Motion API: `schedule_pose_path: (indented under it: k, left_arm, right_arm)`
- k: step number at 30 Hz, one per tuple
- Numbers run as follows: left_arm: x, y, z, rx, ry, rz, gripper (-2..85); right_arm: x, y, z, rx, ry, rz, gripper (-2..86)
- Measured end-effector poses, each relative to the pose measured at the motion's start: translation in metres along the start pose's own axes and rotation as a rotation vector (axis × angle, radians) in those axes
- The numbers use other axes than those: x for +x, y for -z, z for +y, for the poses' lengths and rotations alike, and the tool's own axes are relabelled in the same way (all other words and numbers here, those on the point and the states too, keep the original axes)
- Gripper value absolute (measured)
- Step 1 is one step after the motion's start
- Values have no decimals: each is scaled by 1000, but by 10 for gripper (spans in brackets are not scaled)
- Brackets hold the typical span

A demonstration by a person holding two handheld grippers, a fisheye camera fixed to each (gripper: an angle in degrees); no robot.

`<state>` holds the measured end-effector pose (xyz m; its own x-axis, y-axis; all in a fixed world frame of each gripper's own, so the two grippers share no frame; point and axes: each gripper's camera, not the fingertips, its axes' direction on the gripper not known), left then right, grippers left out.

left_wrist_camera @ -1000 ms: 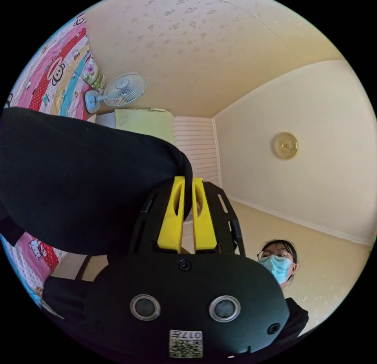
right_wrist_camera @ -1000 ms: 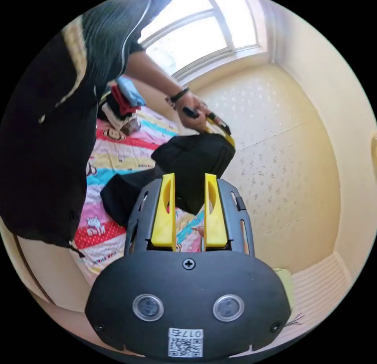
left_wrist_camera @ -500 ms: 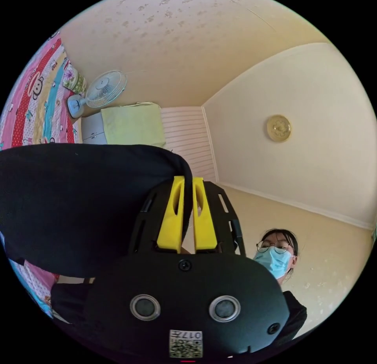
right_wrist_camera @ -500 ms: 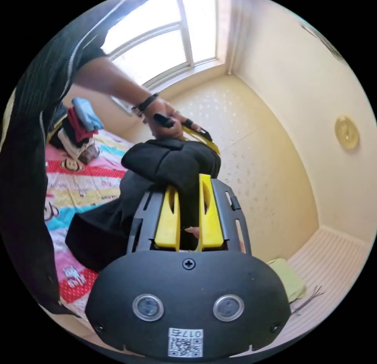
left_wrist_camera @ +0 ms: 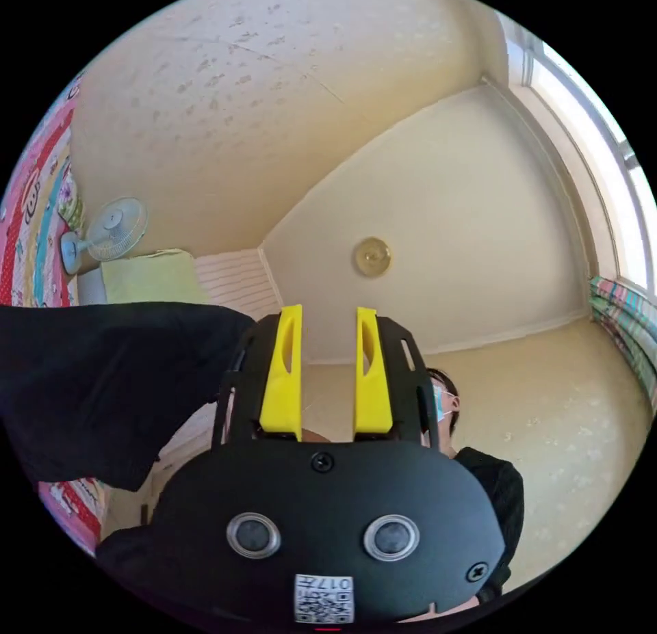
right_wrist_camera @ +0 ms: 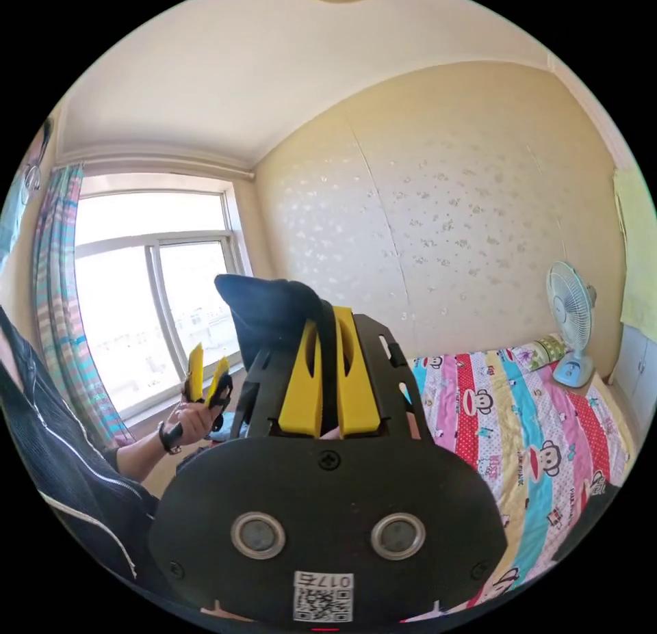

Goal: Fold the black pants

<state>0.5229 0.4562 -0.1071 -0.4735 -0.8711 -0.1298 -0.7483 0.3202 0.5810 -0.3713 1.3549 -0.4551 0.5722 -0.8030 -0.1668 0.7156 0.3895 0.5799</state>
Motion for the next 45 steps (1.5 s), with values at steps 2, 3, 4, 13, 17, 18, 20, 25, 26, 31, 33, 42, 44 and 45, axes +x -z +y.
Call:
schedule_pose_path:
  k: [2,3,4,13,17,18,20,25,26,31,33,42,44,45]
  left_arm:
    - [45,26,38,-24,-148,-264,118]
    - [55,29,47,-37,-182,-338,119]
    - [76,28,67,-72,-262,-488,122]
    - [175,-112,229,-467,-1254,-973,186]
    - [179,-164,278,-563,-1618,-1244,241]
    - [182,-168,281,-556,-1639,-1248,242]
    - [195,-182,284,-495,-1656,-1184,242]
    - [216,-214,289,-455,-1731,-1166,231]
    - [225,-218,294,-438,-1751,-1160,204]
    - [282,-208,310,-302,-1681,-979,53]
    - [305,-197,303,-228,-1580,-904,45]
    - [393,-198,217,-68,-1308,-1120,28]
    - [407,-212,202,-100,-1248,-1100,27]
    - [410,-216,200,-116,-1248,-1087,27]
  right_arm:
    - [-4,4,-14,39,0,-34,36]
    - [-9,7,-27,59,9,-45,36]
    - [-17,10,-44,73,23,-47,37]
    - [-79,30,-163,199,42,-84,41]
    - [-104,49,-191,243,94,-120,41]
    - [-114,56,-197,251,119,-125,42]
    - [-128,66,-205,257,157,-138,42]
    - [-152,92,-225,213,271,-139,40]
    - [-153,94,-227,206,278,-137,39]
    - [-145,116,-233,172,343,-31,34]
    - [-143,121,-233,160,391,3,33]
    - [-121,99,-253,-41,459,9,33]
    - [-110,101,-259,-42,449,-10,33]
    - [-102,106,-264,-40,434,-29,34]
